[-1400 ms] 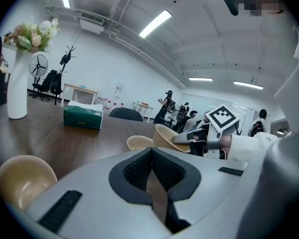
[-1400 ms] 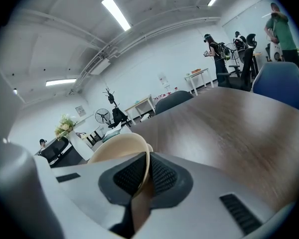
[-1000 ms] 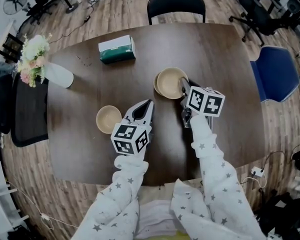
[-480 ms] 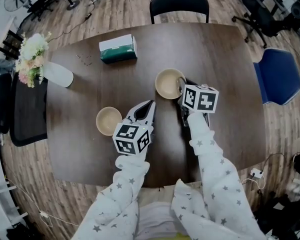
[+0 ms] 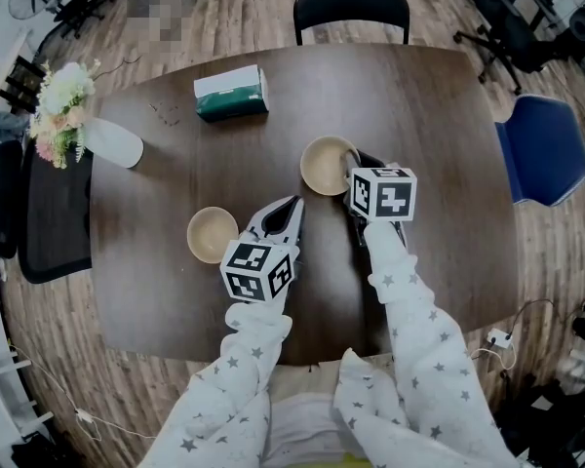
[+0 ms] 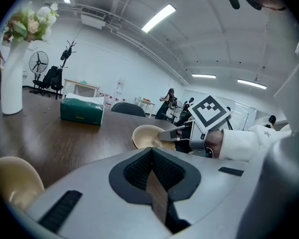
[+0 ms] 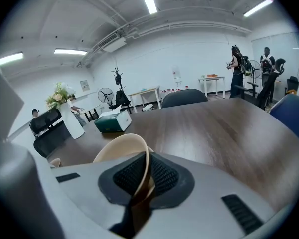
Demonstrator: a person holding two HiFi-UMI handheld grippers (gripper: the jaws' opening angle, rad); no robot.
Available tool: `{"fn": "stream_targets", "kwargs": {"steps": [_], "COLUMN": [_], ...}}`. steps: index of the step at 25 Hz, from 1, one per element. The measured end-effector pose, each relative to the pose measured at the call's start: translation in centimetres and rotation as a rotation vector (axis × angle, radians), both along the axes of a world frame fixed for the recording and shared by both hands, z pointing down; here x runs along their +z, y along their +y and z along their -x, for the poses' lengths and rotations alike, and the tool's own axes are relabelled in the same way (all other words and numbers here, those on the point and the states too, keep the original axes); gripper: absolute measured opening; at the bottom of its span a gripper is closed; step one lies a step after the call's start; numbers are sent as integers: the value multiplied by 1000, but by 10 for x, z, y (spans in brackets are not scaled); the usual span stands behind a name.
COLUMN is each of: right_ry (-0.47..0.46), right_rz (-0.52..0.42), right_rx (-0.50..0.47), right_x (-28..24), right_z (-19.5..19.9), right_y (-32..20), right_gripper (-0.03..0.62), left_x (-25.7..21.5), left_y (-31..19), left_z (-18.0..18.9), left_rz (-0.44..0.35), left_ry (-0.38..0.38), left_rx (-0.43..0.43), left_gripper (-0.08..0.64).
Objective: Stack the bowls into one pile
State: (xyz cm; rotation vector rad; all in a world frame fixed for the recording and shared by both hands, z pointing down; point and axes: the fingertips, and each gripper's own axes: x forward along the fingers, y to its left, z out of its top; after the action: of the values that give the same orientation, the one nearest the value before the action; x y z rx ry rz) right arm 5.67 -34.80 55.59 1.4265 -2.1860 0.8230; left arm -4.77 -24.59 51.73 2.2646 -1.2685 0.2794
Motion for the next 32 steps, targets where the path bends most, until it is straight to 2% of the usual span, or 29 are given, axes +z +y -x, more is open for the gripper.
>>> {"fn": "stream_targets", "kwargs": {"steps": [8, 13, 16, 22, 26, 32], "right_ry": [35, 40, 31, 20, 11, -7], "right_rz": [-26, -54, -53, -79, -89, -100], "right_rx": [-49, -47, -35, -11, -20, -57], "right_x": [-4, -11, -12, -21, -26, -33], "right_z": [6, 5, 3, -4, -7, -5], "right_y": [3, 6, 10, 21, 36, 61], "right_gripper": [42, 138, 150, 141, 64, 35], "left_x": [-2, -6, -9, -14, -19, -30], "left_y": [3, 8, 11, 19, 27, 41], "left_z": [-1, -2, -1, 3, 9, 15], "left_rz": [-3, -7, -12, -21, -29, -50], "left_ry": [10, 9, 10, 8, 15, 17], "left_rx": [1, -3, -8, -23, -46, -72], "left_gripper": [26, 26, 26, 26, 26, 25]}}
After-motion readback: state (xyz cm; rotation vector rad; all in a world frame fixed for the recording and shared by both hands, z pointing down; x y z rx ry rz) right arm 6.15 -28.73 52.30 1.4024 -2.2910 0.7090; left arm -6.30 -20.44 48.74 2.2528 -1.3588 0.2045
